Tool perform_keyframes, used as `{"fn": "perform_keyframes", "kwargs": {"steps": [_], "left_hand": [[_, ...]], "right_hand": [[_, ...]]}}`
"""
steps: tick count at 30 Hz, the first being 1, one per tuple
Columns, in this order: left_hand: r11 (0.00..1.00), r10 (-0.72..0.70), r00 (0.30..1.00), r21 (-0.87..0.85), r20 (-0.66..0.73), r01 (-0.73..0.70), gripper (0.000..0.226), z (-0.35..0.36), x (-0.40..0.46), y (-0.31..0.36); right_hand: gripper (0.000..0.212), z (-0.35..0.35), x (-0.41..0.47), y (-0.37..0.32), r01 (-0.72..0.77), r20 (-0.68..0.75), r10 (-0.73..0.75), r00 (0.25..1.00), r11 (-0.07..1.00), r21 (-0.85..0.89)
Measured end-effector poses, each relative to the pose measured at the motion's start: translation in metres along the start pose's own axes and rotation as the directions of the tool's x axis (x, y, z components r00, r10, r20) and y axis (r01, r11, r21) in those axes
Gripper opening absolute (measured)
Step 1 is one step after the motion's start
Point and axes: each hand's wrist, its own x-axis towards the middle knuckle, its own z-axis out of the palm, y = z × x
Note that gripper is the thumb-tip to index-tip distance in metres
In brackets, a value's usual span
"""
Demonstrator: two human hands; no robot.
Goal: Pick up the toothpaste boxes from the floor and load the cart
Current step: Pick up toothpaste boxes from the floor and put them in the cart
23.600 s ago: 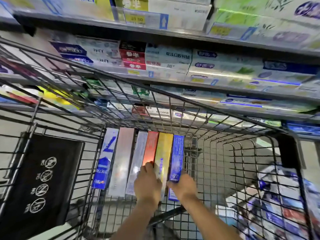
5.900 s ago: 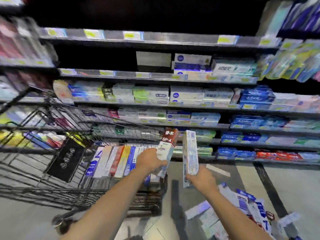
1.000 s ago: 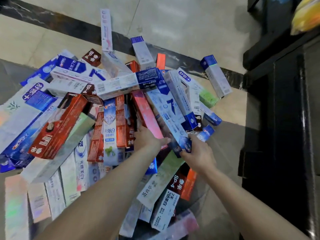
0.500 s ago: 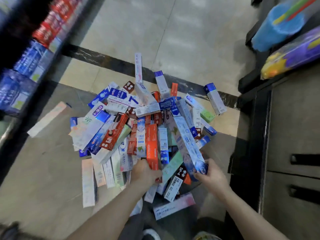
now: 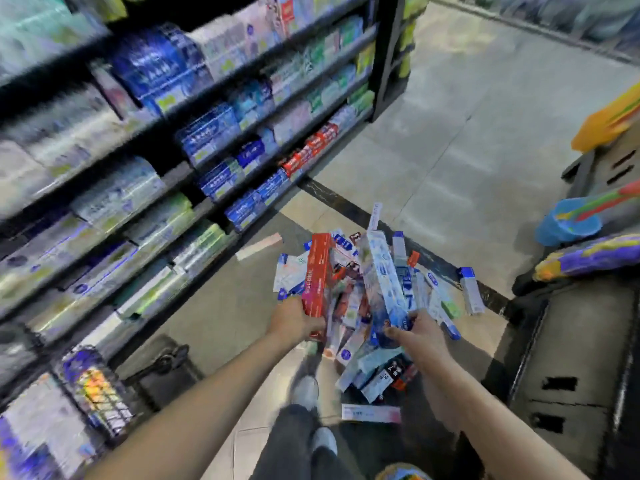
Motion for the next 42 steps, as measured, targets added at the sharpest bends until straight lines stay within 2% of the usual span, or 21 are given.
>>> {"fn": "perform_keyframes", "kwargs": {"steps": [2,5,6,10,12,15,19,21,24,26,30,33,35,37,39,42], "left_hand": [[0.996,-0.003,0.998,-0.094,-0.059,-0.003,0.022,-0.026,-0.032,-0.016],[0.982,-0.043,0.985,-0.187,-0.17,0.01,0.046,-0.061,-0.069,-0.056],[0.975,-0.077,0.977,-0.219,-0.2,0.033,0.047,-0.073,-0.08,-0.071],[0.941,-0.192,0.935,-0.327,-0.298,0.089,0.025,-0.117,-0.13,-0.127],[0.915,-0.256,0.9,-0.387,-0.352,0.109,0.023,-0.136,-0.154,-0.158],[0.88,-0.368,0.829,-0.445,-0.42,0.166,0.032,-0.162,-0.193,-0.218],[0.815,-0.499,0.747,-0.531,-0.439,0.232,0.034,-0.195,-0.252,-0.316],[0.795,-0.545,0.711,-0.543,-0.443,0.271,0.035,-0.208,-0.28,-0.369],[0.751,-0.614,0.673,-0.568,-0.412,0.338,0.034,-0.22,-0.317,-0.45],[0.728,-0.637,0.667,-0.585,-0.386,0.357,0.024,-0.224,-0.337,-0.498],[0.701,-0.669,0.67,-0.569,-0.32,0.429,0.047,-0.224,-0.35,-0.578],[0.67,-0.693,0.673,-0.575,-0.258,0.47,0.055,-0.221,-0.348,-0.613],[0.646,-0.711,0.668,-0.581,-0.222,0.495,0.045,-0.214,-0.337,-0.633],[0.621,-0.716,0.671,-0.614,-0.192,0.487,0.024,-0.204,-0.318,-0.652],[0.616,-0.709,0.687,-0.612,-0.157,0.496,0.025,-0.194,-0.295,-0.669],[0.605,-0.714,0.686,-0.615,-0.137,0.507,0.028,-0.184,-0.26,-0.685]], "right_hand": [[0.033,0.011,-0.021,-0.028,0.109,0.025,-0.108,0.994,0.993,-0.053],[0.039,0.034,-0.052,-0.073,0.251,0.062,-0.245,0.968,0.959,-0.133],[0.036,0.044,-0.064,-0.087,0.306,0.09,-0.296,0.951,0.944,-0.127],[0.032,0.098,-0.109,-0.139,0.45,0.22,-0.421,0.88,0.886,-0.107],[0.024,0.134,-0.134,-0.164,0.522,0.295,-0.475,0.829,0.846,-0.106],[0.034,0.191,-0.189,-0.197,0.598,0.392,-0.524,0.756,0.797,-0.088],[0.042,0.282,-0.259,-0.222,0.667,0.527,-0.545,0.652,0.743,-0.058],[0.043,0.332,-0.295,-0.225,0.658,0.579,-0.514,0.632,0.751,-0.052],[0.034,0.413,-0.342,-0.212,0.624,0.62,-0.45,0.643,0.777,-0.082],[0.036,0.465,-0.365,-0.198,0.592,0.624,-0.415,0.662,0.8,-0.096],[0.038,0.541,-0.397,-0.175,0.584,0.658,-0.351,0.666,0.794,-0.168],[0.033,0.573,-0.403,-0.158,0.572,0.661,-0.303,0.686,0.786,-0.234],[0.037,0.593,-0.399,-0.148,0.569,0.664,-0.27,0.697,0.772,-0.283],[0.041,0.611,-0.39,-0.141,0.565,0.662,-0.24,0.71,0.756,-0.331],[0.035,0.633,-0.38,-0.136,0.551,0.661,-0.208,0.721,0.75,-0.366],[0.038,0.668,-0.364,-0.129,0.533,0.649,-0.184,0.739,0.748,-0.395]]}}
